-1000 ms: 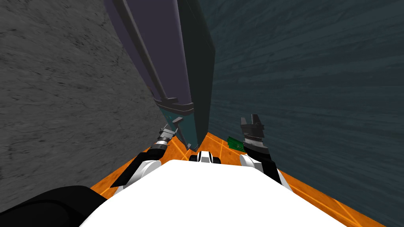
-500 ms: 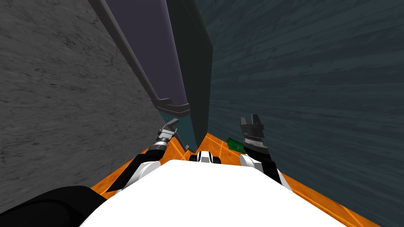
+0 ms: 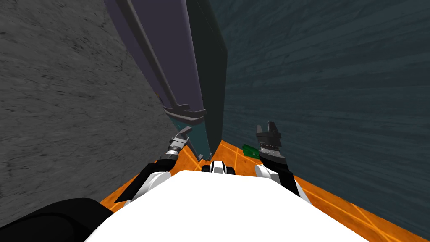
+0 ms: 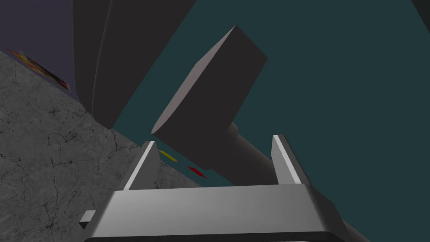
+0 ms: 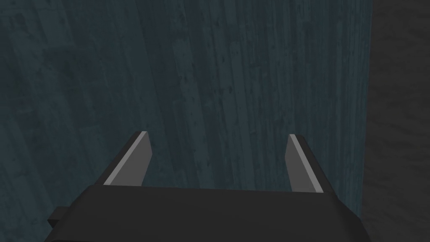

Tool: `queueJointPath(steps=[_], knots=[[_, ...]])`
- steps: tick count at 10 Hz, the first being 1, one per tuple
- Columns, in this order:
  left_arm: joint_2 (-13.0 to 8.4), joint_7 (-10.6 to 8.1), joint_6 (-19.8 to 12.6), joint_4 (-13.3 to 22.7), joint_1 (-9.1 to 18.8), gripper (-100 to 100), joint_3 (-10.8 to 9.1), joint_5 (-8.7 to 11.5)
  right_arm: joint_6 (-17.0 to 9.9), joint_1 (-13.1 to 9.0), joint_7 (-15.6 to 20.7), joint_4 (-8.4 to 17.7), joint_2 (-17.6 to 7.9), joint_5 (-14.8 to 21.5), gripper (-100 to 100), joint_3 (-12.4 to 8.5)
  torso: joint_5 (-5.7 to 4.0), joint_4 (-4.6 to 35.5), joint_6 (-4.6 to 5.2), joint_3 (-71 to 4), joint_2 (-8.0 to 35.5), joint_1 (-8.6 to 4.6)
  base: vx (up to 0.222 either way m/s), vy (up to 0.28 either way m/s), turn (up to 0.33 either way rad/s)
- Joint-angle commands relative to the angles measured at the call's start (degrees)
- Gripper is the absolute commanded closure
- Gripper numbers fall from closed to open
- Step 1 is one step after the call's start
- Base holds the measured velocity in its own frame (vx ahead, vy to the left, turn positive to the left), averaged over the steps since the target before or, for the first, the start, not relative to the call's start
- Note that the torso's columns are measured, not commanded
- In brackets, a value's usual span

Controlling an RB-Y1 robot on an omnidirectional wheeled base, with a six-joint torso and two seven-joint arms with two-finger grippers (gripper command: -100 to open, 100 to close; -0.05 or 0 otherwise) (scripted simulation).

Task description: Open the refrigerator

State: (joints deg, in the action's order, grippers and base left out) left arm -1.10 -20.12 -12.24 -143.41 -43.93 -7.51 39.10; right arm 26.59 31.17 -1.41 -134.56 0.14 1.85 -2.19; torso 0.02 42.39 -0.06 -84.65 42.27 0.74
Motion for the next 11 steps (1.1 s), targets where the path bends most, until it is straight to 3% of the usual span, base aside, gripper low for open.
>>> queueJointPath(steps=[1,11], knots=[[-1.7,0.22,0.2,-0.1,0.6,100,0.36,0.7,0.0,0.0,0.0,0.0,0.0,0.0,0,0.0,-0.01,0.0,-0.06,-0.2,-0.3,-0.12,-0.199,0.234,-0.085],[-8.7,0.36,-0.4,0.2,2.3,100,3.21,4.2,0.0,0.0,0.0,0.0,0.0,0.0,0,0.0,-0.07,0.0,-0.01,-0.3,-0.6,-0.33,-0.216,0.257,-0.093]])
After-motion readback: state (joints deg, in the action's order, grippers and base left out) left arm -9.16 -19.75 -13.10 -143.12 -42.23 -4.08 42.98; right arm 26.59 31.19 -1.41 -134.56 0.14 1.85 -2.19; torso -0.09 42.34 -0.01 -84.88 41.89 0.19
